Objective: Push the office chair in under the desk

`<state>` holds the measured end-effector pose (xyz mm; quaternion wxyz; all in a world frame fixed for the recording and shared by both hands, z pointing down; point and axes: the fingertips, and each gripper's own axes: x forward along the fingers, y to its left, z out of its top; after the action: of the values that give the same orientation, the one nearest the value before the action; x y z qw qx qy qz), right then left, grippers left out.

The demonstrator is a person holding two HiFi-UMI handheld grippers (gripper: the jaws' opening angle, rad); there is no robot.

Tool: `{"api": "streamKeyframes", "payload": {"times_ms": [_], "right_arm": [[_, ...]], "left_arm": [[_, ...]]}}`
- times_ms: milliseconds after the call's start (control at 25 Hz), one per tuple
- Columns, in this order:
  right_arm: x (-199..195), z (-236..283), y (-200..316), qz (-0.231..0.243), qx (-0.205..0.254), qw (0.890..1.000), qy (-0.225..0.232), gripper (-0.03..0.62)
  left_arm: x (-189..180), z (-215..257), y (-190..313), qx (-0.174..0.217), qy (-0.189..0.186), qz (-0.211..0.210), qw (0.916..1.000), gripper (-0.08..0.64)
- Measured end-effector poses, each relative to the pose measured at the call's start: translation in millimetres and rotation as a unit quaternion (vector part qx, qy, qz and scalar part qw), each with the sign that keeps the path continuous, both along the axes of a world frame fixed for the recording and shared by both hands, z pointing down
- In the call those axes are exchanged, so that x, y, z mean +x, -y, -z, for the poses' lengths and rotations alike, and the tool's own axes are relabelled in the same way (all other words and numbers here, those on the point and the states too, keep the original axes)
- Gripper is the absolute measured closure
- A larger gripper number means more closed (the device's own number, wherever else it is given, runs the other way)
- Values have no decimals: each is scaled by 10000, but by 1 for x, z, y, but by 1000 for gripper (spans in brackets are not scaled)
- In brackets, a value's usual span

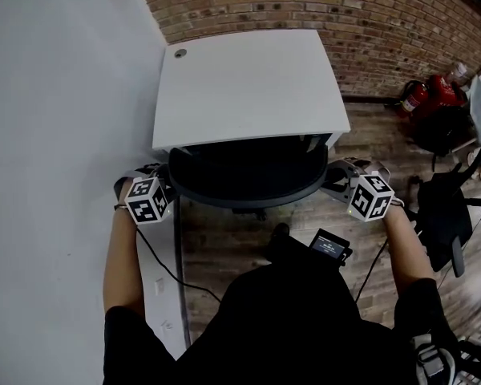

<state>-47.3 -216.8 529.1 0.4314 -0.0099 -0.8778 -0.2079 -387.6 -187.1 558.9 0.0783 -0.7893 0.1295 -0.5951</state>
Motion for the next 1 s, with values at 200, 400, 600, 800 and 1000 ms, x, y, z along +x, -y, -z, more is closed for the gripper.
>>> {"api": "streamKeyframes", "payload": {"times_ms": [200, 400, 600, 800, 1000], "right_arm": [[-3, -2, 33, 21, 6, 10000, -11, 468], [-2, -1, 59, 54, -14, 10000, -16, 468], [-3, 2, 86, 92, 20, 10000, 4, 468], [-4, 4, 107, 74, 81, 9999, 49, 466], [-7, 2, 123, 70, 165, 9998, 93, 466]], "left_arm": [[-3, -2, 31, -23, 20, 92, 10000, 414], [-1, -2, 54, -75, 49, 157, 9998, 413], [-2, 1, 77, -25, 15, 221, 9998, 413], [-3, 5, 95, 13, 10, 206, 9998, 413], [-5, 2, 111, 32, 63, 245, 9997, 413]]}}
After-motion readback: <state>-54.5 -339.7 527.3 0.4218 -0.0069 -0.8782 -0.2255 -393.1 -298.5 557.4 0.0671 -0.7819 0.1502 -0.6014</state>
